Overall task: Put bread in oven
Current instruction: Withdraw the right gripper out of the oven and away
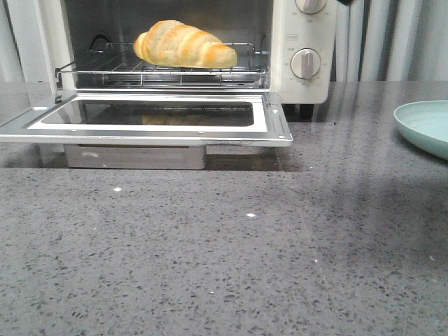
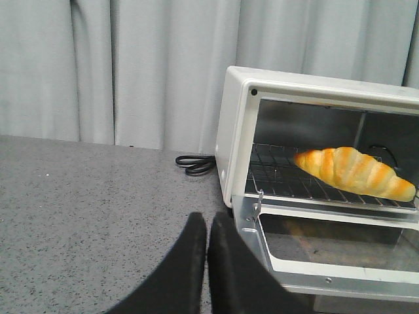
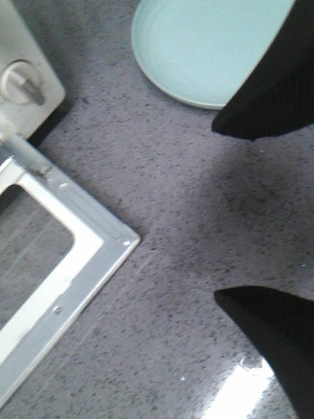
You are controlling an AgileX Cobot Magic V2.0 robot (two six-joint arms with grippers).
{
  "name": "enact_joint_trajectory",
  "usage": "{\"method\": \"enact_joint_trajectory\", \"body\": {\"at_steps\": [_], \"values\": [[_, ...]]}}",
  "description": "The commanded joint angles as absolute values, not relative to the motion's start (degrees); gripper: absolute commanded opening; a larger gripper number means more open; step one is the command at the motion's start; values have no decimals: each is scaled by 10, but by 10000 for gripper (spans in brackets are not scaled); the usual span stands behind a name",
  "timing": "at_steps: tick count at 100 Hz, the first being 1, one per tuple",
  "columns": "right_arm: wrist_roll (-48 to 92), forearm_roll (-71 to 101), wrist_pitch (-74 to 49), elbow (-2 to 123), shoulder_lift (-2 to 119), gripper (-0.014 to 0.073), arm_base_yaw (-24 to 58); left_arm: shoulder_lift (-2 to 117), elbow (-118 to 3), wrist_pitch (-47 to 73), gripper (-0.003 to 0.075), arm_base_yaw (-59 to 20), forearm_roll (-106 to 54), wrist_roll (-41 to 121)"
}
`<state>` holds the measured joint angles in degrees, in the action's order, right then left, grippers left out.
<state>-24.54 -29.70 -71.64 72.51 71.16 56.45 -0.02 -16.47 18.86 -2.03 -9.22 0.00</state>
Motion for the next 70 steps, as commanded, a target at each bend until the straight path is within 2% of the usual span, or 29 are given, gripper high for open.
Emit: {"method": "enact_joint_trajectory", "body": {"at_steps": [1,11,51,70], "values": [[-266,-326,-754,715,675,433,562,10,-165,126,-22,-18,-110,0],[-270,-307,-754,688,647,390,562,10,-147,130,-22,-18,-111,0],[-273,-280,-754,632,547,-57,562,10,-113,144,-22,-18,-116,0],[-273,-280,-754,632,522,-75,562,10,-113,144,-21,-18,-116,0]]}}
